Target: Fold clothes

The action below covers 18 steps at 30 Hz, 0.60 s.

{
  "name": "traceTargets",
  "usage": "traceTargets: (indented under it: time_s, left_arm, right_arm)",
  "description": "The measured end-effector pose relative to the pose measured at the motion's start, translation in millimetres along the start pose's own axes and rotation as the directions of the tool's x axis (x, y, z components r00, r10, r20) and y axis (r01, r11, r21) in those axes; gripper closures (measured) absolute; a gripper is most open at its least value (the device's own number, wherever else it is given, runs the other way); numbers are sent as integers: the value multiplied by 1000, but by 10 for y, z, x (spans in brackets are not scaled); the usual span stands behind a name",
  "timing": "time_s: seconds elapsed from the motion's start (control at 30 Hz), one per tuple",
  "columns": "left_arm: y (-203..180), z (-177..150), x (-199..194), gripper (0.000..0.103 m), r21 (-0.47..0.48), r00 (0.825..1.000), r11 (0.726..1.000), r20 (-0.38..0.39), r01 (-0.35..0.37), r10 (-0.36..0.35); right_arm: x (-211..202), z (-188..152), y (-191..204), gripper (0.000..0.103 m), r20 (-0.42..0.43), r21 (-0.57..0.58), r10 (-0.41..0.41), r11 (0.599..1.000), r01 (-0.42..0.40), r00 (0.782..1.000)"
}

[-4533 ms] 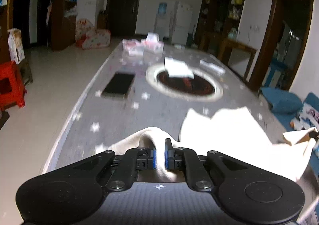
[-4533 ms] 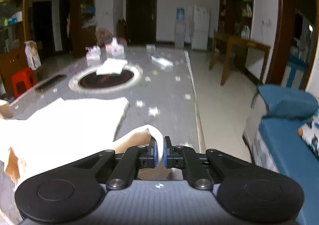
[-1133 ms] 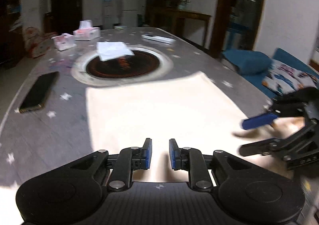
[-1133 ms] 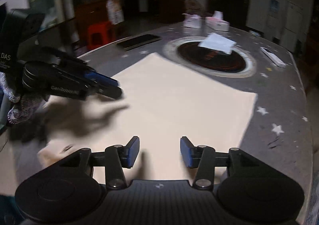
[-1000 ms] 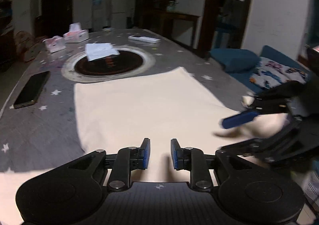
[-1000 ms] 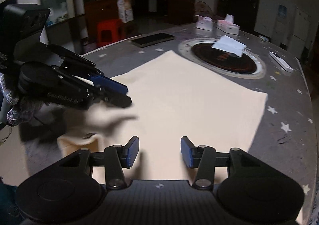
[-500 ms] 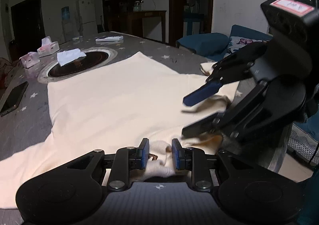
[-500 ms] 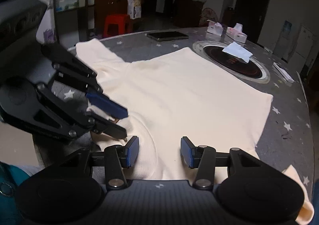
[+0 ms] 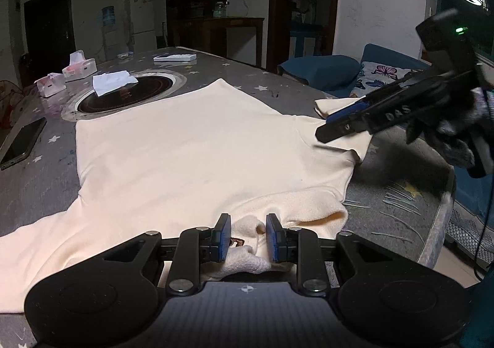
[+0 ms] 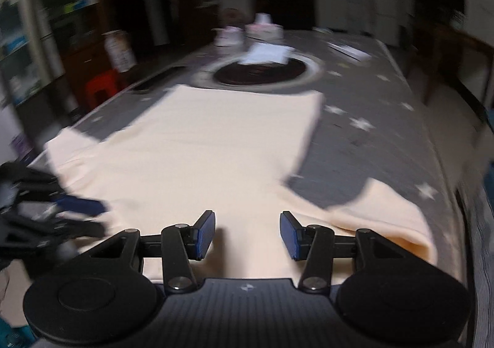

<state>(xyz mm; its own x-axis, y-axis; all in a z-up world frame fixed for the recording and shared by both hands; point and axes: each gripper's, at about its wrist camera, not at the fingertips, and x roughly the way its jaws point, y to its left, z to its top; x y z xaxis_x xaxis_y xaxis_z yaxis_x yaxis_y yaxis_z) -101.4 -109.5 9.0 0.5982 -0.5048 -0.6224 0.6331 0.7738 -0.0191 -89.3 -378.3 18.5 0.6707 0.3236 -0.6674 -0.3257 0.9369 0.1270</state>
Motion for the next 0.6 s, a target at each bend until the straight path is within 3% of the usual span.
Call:
traceTargets:
  time_s: [0.17,0.2,0.33,0.6]
  left_arm:
    - [-7,-7,-3,74,-1,1000,1000,-3,2,-2]
    - [-9,-6,-1,73,0,1000,1000,-4,2,-2]
    - [-16,-6,8,71,2,1000,1000,-6,5,-5]
    - [-63,-8,13,62,11,1000,1000,-10,7,-7]
  right_arm:
    - [-19,-77,-368,55,26,85,-132,988,129,991]
    - [-47,-98,-422,51,30,96,-172,981,169,985]
    - [-156,-198,-655,50,37,158,-303,943,294,952]
    - [-275,-349,-976,45,17,252,-437,872,419,899]
